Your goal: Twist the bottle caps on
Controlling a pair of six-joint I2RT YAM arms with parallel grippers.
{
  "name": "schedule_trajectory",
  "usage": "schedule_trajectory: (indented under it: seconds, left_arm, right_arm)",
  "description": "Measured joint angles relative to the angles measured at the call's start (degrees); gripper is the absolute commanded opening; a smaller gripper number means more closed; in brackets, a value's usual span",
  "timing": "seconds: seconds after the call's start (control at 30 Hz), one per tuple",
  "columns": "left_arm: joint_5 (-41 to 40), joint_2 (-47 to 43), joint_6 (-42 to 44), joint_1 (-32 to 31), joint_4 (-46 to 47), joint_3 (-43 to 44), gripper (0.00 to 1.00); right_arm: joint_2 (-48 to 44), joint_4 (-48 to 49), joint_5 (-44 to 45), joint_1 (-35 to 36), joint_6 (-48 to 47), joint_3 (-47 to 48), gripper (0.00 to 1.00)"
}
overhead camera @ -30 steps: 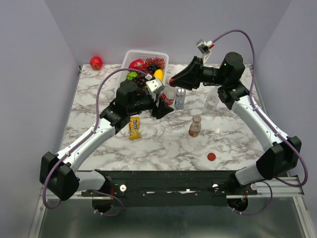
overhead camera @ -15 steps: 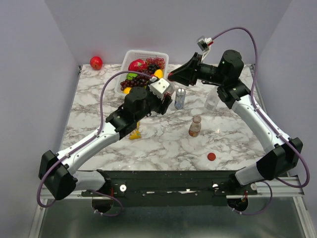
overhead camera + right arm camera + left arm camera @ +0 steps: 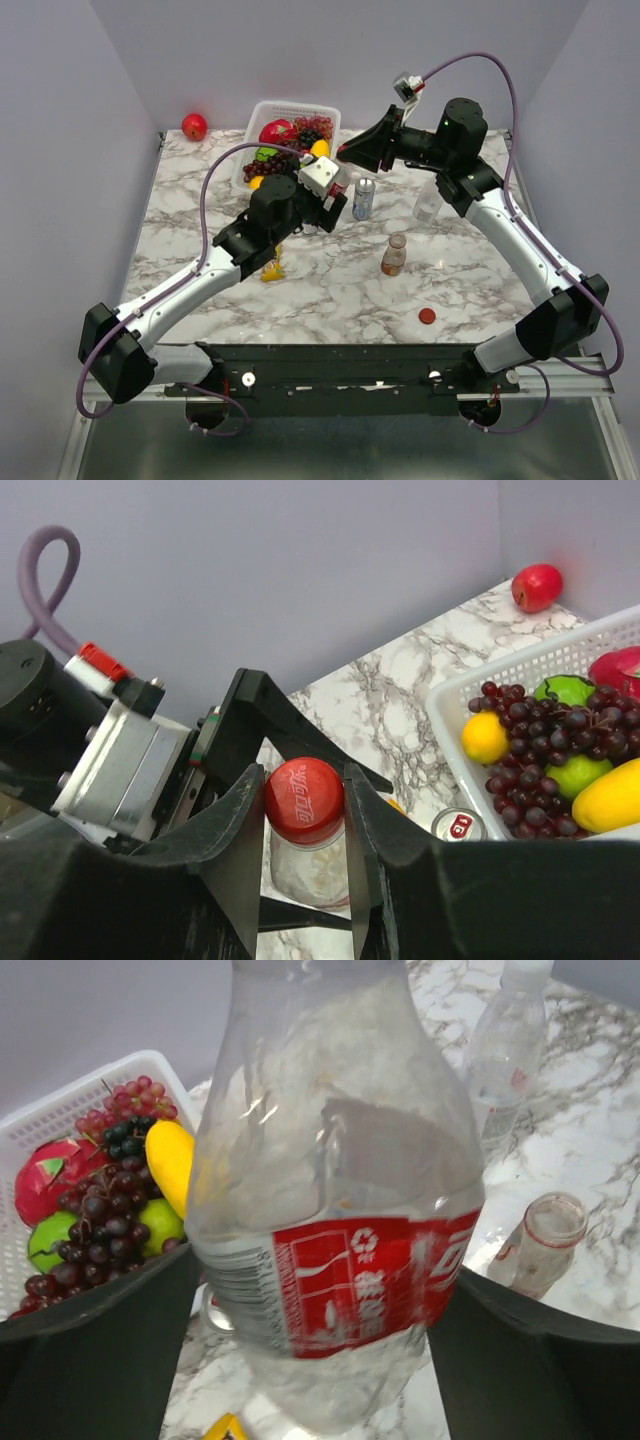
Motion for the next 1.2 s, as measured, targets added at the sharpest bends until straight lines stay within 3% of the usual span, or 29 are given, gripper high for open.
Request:
schedule_trajectory:
  seconds: [0.27,0.53,0.87,1.2]
  left_arm:
    - [11.4,-9.9,2.9,9.6,-11.1,-4.8,0.99]
    - [7.3,-21.0,7.4,11.0,-20.1,-10.1,0.99]
    - [5.7,-20.3,9.2,14.3,-24.9,-10.5,0.99]
    - [5.8,-17.7,9.7,14.3,-25.2,-10.5,0.99]
  right_arm:
    - [-1.2,-0.5,-0.8,0.0,-13.4,-5.9,0.14]
    - [0.5,0.7,-4.3,0.0,-27.5,-17.2,0.14]
    - [6.7,4.3,-4.4,0.0,-38.5,-19.6,0.17]
    - [11.4,6.8,-4.2,0.0,-38.1,-20.2,0.21]
